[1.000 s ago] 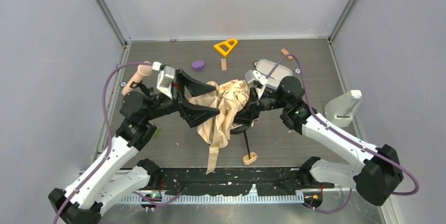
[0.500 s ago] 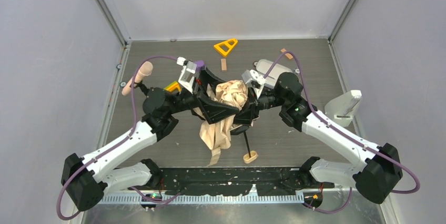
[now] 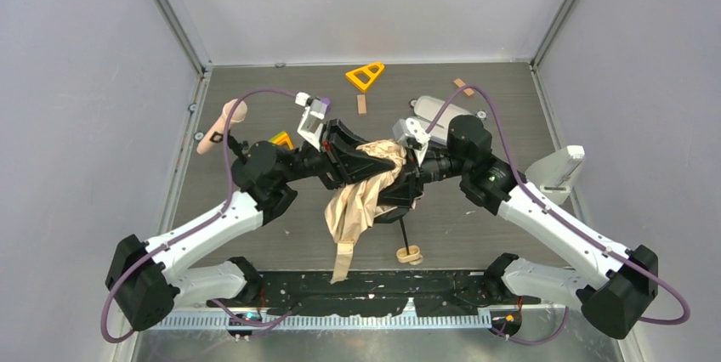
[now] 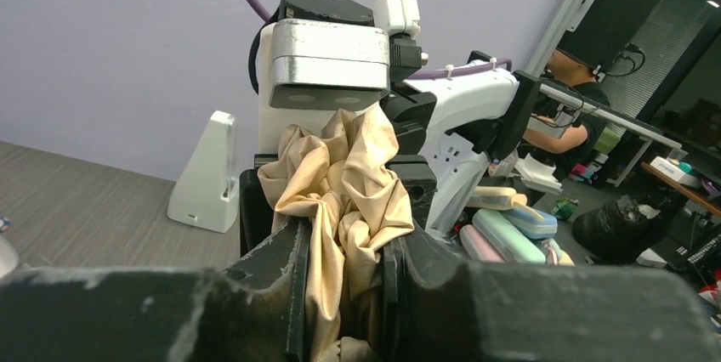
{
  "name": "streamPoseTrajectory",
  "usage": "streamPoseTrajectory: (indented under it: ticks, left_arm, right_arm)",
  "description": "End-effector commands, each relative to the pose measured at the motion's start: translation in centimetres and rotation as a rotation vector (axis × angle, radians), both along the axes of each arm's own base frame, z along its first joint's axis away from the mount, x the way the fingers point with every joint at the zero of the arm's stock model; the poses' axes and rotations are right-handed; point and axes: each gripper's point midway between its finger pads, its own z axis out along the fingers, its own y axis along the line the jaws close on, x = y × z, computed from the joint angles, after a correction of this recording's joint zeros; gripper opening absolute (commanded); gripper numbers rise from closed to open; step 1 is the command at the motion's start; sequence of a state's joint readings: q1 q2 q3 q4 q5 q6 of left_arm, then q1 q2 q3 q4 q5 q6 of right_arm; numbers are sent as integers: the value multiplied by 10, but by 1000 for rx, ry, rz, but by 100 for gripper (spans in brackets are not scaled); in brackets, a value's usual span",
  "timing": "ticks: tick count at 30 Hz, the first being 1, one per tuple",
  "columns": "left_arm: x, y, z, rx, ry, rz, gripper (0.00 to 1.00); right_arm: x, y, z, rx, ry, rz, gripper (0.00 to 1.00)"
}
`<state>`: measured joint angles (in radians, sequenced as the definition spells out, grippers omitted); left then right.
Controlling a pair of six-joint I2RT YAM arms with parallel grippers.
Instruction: Put away the umbrella
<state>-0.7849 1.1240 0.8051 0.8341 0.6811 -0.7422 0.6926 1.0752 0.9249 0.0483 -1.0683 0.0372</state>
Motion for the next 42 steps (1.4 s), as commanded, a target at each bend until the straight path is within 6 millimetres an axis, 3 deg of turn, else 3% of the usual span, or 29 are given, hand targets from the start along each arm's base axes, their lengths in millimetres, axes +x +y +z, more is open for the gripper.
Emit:
streamPoseTrajectory:
  ticks: [1, 2, 3, 4, 5, 6, 7, 13, 23, 28, 34, 42]
  left_arm:
    - [-3, 0, -5, -15, -38, 31, 0]
    - [-1, 4, -6, -27, -55, 65, 0]
    - [2, 9, -6, -43, -75, 107, 0]
    - [8, 16, -4, -72, -86, 170, 0]
    - [11, 22, -4, -90, -104, 216, 0]
    - [14, 28, -5, -110, -121, 258, 0]
    - [17, 33, -6, -128, -134, 296, 0]
    - [21, 47, -4, -208, -151, 375, 0]
    - [23, 65, 13, -324, -95, 424, 0]
    - [18, 71, 16, -327, -14, 403, 0]
    - [-2, 83, 27, -345, 18, 348, 0]
    - [0, 96, 32, -457, 31, 373, 0]
  right_arm:
    - [3, 0, 23, 32, -70, -74, 32]
    - [4, -1, 21, 28, -63, -85, 48]
    - [4, -3, 25, 39, -61, -104, 57]
    - [3, -4, 21, 37, -49, -111, 75]
    - [1, -7, 28, 65, -48, -126, 84]
    - [0, -8, 23, 65, -32, -132, 97]
    - [-3, -10, 31, 95, -29, -141, 99]
    - [-8, -12, 39, 141, 10, -174, 95]
    - [-4, 20, 23, 35, -99, -161, 95]
    - [0, 27, 19, 32, -184, -131, 97]
    - [12, 33, 18, -5, -263, -131, 99]
    - [22, 70, 4, -15, -232, -176, 99]
